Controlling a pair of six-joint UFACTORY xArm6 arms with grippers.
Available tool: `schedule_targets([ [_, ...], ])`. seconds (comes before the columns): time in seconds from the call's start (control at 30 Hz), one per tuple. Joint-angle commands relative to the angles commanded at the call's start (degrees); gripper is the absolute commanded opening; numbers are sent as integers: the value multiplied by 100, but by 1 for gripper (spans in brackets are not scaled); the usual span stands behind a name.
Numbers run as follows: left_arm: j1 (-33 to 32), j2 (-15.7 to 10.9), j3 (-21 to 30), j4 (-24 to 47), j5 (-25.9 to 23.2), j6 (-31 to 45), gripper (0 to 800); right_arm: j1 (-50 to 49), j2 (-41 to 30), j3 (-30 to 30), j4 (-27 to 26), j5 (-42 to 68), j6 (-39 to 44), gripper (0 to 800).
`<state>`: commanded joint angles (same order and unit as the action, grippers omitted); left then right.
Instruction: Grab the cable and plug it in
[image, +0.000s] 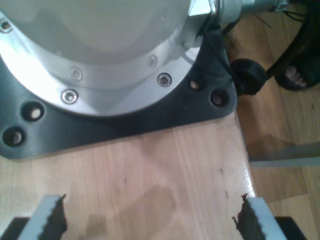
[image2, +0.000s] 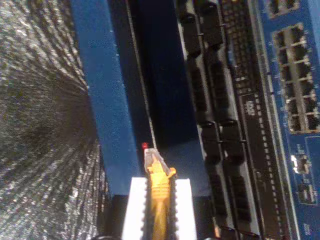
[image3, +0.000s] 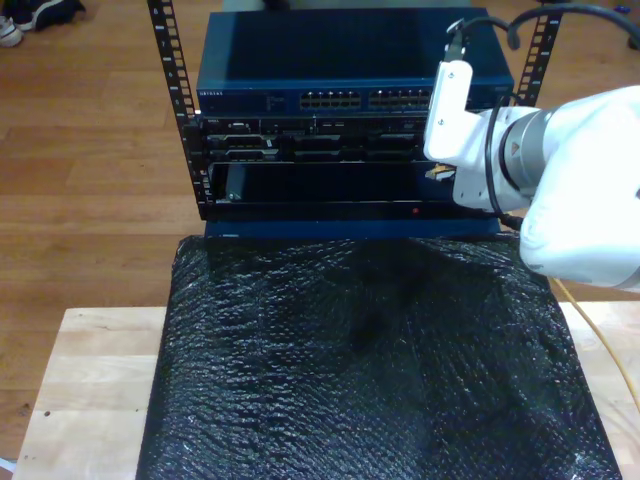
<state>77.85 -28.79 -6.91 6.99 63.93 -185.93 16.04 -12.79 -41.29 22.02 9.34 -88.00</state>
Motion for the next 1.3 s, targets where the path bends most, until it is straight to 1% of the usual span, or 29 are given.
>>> schedule_targets([
  [0.13, 0, 0, -9, 0, 0, 0, 800, -9, 9, 44, -290, -18, 9, 0],
  [0.27, 0, 9, -9, 0, 0, 0, 800, 0, 149, 44, -571, -448, 9, 0],
  [0.6, 0, 9, -9, 0, 0, 0, 800, 9, 519, 35, -589, -1196, 0, 0],
  [0.73, 0, 0, -9, 0, 0, 0, 800, 0, 554, 26, -730, -1398, -9, 0],
  [0.9, 0, 0, -9, 0, 0, 0, 800, 0, 554, 62, -1160, -1477, 9, 0],
  [1.0, 0, 9, -9, 0, 0, 0, 800, 0, 563, 105, -1415, -1802, 0, 0],
  [1.1, 0, 0, -9, 0, 0, 0, 800, 0, 554, 273, -1679, -2110, 0, 0],
  [1.3, 0, 0, -9, 0, 0, 0, 800, 9, 554, 404, -1767, -2505, 9, 0],
])
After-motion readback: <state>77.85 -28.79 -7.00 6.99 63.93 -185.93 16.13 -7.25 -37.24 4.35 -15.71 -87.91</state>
